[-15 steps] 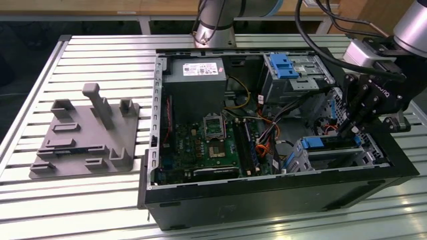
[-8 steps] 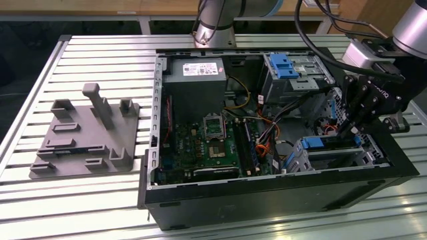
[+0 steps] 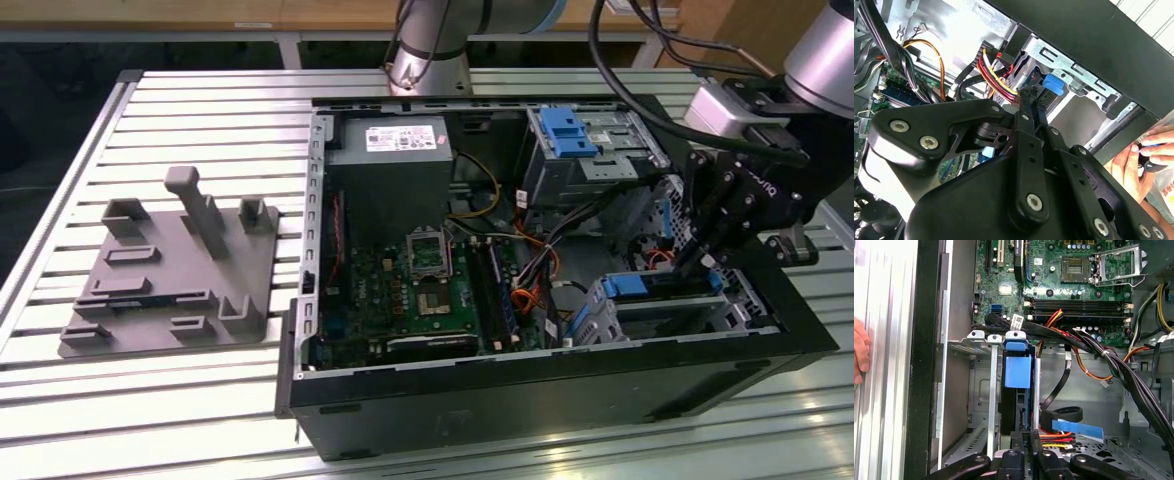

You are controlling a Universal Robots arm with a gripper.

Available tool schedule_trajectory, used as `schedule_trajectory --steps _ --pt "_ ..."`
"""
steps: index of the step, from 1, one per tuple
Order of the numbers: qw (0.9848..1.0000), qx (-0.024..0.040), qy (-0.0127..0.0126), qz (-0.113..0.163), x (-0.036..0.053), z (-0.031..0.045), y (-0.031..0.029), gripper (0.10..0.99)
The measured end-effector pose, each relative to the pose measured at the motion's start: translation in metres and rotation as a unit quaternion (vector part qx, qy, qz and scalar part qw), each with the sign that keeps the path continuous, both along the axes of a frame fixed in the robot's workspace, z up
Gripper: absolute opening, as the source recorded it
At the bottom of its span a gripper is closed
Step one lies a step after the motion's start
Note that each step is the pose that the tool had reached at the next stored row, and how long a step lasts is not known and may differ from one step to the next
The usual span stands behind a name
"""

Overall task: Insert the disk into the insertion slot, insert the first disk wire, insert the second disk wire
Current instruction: 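Insert the first disk wire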

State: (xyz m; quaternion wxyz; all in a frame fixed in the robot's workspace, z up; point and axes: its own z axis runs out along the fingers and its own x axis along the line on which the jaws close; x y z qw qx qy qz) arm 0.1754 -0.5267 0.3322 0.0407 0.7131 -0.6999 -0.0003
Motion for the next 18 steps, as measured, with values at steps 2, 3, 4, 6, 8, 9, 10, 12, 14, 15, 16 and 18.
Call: schedule_trajectory --steps 2,3,4,6,8,9,10,12,14,15,16,18 --pt "1.0 -0.0002 0.0 0.0 0.0 0.0015 0.0 0.165" --pt "1.0 -0.0003 0.0 0.0 0.0 0.002 0.0 0.165" --pt "1.0 -0.0002 0.0 0.0 0.0 0.002 0.0 0.165" --pt "1.0 -0.0003 0.0 0.0 0.0 0.0021 0.0 0.165" --pt "1.0 -0.0008 0.0 0.0 0.0 0.0021 0.0 0.165" --pt "1.0 -0.001 0.0 0.0 0.0 0.002 -0.0001 0.165" --pt "1.0 -0.0012 0.0 0.0 0.0 0.0018 0.0 0.165" --pt "1.0 -0.0013 0.0001 0.0 0.0 0.0012 -0.0001 0.165" --pt "1.0 -0.0015 0.0001 0.0 0.0 0.0006 -0.0001 0.165" --pt "1.0 -0.0015 0.0001 0.0 0.0 0.0 -0.0001 0.165" --pt "1.0 -0.0015 0.0001 0.0 0.0 -0.0006 -0.0001 0.165" --pt "1.0 -0.0016 0.0001 0.0 0.0 -0.0018 -0.0001 0.165"
